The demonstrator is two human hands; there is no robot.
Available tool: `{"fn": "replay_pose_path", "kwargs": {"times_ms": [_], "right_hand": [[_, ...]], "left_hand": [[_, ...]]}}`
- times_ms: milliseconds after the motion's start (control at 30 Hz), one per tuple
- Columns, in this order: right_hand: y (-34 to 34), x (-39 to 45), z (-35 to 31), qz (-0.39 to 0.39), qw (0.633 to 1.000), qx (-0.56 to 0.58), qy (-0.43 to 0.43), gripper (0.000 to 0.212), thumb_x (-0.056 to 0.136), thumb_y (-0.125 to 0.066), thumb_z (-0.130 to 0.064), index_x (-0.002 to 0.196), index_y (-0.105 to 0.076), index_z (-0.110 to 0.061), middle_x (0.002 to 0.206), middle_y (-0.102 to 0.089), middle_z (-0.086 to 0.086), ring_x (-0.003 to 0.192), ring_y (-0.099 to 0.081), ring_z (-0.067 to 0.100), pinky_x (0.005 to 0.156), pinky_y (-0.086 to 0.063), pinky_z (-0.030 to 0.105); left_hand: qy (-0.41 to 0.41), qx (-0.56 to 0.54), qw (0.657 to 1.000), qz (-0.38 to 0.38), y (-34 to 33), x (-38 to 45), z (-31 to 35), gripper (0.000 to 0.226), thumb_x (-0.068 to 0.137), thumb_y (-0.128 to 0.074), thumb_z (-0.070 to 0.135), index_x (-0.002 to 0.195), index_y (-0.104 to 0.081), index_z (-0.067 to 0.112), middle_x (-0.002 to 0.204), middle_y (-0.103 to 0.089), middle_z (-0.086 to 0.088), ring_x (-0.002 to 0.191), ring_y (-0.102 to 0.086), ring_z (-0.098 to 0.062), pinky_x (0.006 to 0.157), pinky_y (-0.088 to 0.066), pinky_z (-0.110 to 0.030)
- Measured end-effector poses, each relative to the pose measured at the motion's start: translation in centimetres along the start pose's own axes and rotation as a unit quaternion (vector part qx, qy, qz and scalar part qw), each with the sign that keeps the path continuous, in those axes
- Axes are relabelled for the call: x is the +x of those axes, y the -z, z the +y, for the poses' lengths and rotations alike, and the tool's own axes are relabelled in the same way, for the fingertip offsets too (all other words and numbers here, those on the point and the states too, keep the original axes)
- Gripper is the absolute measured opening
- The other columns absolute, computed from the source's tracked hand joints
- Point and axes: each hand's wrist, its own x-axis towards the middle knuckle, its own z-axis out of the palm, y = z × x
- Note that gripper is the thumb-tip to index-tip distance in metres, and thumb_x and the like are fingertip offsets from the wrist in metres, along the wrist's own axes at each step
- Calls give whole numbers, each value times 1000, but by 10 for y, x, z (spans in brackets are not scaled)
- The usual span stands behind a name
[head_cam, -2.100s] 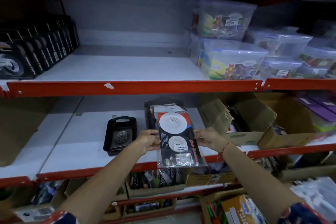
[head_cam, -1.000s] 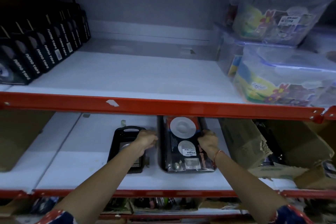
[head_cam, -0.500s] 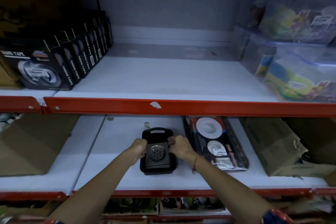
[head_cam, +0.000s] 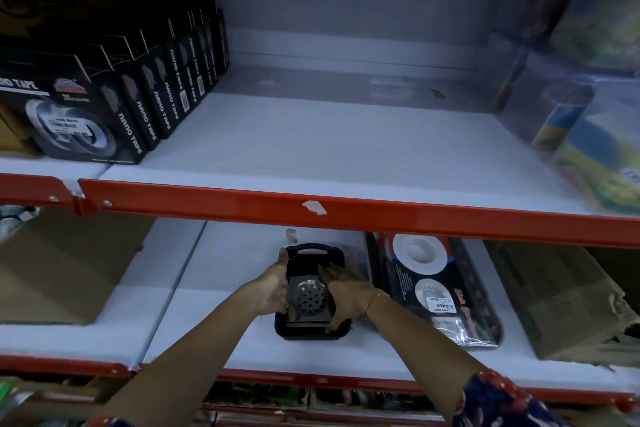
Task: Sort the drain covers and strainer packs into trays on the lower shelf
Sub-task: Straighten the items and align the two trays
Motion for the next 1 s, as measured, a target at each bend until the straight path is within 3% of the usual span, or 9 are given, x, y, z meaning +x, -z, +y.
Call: {"fn": "replay_pose_path", "kwargs": {"times_ms": [100,200,267,333,500,600,733,867,1000], "right_hand": [[-8,5,3,33,999,-30,26,125,58,-80,-54,152,-12,-10,152,-33,13,142,-27,30,119,-2,55],[-13,6,6,58,998,-22,32,119,57,-80,-50,151,-19,-12,146,-41,13,137,-33,29,119,1,52],[-15,7,7,66,997,-19,30,119,57,-80,-50,151,-18,-11,146,-41,14,137,-33,29,119,2,50],[-16,8,6,62,998,-18,27,125,57,-81,-51,152,-11,-8,152,-34,14,143,-26,29,120,0,48],[2,-2,2,50,989,139,-22,103,64,-82,-36,148,-27,-9,150,-36,11,139,-32,29,117,-28,38],[17,-8,-3,62,904,405,-123,48,80,-66,-19,126,-53,-12,123,-61,9,112,-59,23,93,-52,34],[25,-14,-20,-24,763,612,-205,13,82,-51,0,80,-56,-12,79,-56,6,71,-54,15,61,-48,24],[30,-17,-27,-42,747,623,-230,22,84,-43,4,71,-48,-13,68,-46,4,59,-45,15,49,-37,23],[33,-17,-26,-50,750,612,-246,20,86,-43,0,72,-48,-13,65,-45,4,58,-43,15,58,-38,25]], "left_hand": [[7,-29,1000,-1,2,-2,1,104,85,-13,75,148,-12,-7,156,-19,-26,145,-21,-37,118,-20,-44],[2,-24,1000,-1,5,4,0,99,86,-15,74,142,-32,-5,132,-48,-26,122,-48,-36,101,-40,-41],[-2,-13,1000,16,3,4,0,84,84,-16,76,100,-55,3,86,-51,-15,77,-51,-26,68,-43,-33],[4,-8,1000,19,0,2,0,75,85,-16,75,75,-48,7,74,-45,-11,66,-45,-23,57,-39,-29],[5,6,1000,13,-2,0,0,75,86,-15,74,73,-46,7,77,-50,-12,69,-47,-24,55,-39,-32],[6,3,1000,21,-4,1,0,78,86,-15,75,104,-52,8,79,-51,-12,70,-48,-24,55,-41,-33],[-4,3,1000,20,-9,4,0,94,86,-18,74,141,-36,-1,100,-60,-16,74,-53,-25,60,-46,-33],[-11,-5,1000,26,-9,4,1,92,87,-18,72,138,-38,-1,100,-62,-15,76,-54,-25,61,-47,-34],[3,-15,1000,23,-8,-3,1,75,90,-15,69,79,-51,5,40,-64,-10,66,-52,-23,69,-46,-32]]}}
